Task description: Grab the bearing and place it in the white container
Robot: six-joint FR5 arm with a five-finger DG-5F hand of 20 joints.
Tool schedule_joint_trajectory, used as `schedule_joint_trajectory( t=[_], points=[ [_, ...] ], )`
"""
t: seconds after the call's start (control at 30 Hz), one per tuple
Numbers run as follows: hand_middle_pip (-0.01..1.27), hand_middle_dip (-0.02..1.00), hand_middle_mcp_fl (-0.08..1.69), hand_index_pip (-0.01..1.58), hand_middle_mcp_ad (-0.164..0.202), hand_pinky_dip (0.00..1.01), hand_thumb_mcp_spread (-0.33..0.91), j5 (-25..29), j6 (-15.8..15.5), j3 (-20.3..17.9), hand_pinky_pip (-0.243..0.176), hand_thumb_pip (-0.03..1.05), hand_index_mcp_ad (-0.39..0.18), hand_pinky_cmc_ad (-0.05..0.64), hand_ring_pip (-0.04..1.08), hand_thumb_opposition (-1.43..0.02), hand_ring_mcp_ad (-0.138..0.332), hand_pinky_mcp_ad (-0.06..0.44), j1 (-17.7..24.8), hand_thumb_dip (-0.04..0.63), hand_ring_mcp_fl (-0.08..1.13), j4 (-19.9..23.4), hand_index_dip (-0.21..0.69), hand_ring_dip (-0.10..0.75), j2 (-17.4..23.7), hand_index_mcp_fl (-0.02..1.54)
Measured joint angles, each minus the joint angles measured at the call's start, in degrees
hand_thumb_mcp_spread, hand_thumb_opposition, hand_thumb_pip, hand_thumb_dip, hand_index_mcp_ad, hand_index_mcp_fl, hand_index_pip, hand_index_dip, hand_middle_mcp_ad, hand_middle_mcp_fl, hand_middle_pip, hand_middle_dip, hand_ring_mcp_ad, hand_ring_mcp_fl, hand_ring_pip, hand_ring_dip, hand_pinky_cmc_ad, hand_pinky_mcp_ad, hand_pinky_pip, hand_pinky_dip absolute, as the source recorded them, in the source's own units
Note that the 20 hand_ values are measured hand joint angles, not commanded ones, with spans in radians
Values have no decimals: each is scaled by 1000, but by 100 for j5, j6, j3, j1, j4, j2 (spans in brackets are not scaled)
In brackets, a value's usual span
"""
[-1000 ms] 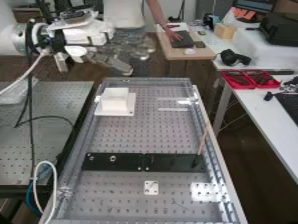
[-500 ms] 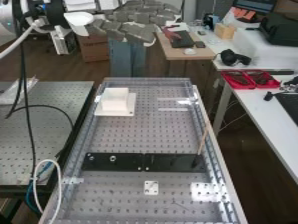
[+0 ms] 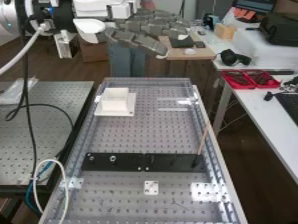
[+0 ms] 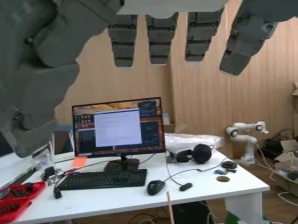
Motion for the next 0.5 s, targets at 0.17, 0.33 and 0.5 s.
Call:
schedule_joint_trajectory(
  t=[0.17,0.33,0.5],
  points=[
    [138,140,-3,105,44,264,267,-120,63,-1,-96,379,-122,396,86,-714,147,298,-61,105,0,14,168,51,1,68],
    [138,140,-3,105,44,264,265,-269,113,-41,-96,379,-122,393,86,-695,147,295,-128,99,0,87,164,51,6,72],
    [136,140,-7,103,44,264,265,-430,128,-60,-96,365,-122,393,86,-696,147,298,-181,96,0,86,162,51,8,72]
  ],
)
